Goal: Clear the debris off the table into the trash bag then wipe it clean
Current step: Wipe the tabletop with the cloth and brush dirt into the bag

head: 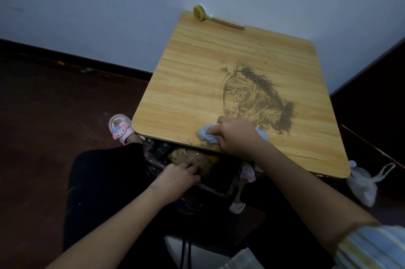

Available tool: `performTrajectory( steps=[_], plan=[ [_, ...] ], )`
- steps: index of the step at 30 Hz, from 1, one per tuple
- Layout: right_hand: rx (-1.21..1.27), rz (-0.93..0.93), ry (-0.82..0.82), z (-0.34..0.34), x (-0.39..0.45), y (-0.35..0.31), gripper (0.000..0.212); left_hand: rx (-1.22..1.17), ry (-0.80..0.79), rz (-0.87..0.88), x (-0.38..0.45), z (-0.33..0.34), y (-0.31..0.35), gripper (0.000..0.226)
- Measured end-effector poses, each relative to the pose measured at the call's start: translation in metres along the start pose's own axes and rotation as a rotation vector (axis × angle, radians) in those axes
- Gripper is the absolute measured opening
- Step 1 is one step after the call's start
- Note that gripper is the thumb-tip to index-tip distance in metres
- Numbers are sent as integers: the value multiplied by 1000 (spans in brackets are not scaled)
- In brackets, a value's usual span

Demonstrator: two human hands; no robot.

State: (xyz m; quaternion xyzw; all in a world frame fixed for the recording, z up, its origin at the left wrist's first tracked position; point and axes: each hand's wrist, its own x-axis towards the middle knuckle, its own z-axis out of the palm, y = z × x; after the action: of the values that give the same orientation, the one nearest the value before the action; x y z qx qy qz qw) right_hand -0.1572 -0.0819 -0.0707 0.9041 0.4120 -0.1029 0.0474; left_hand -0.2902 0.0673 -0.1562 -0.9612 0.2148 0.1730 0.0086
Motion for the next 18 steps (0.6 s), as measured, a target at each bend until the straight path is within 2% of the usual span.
performTrajectory(
  steps=[5, 10, 18],
  plan=[
    [53, -17, -15, -5, -6, -2, 35, -2, 17, 1, 0, 1, 2, 33],
    [108, 96, 85, -10, 4, 7, 38, -1, 27, 5, 2, 2, 3, 34],
    [70, 164, 76, 1, 21, -4, 38, -4, 23, 5, 0, -1, 4, 36]
  ],
)
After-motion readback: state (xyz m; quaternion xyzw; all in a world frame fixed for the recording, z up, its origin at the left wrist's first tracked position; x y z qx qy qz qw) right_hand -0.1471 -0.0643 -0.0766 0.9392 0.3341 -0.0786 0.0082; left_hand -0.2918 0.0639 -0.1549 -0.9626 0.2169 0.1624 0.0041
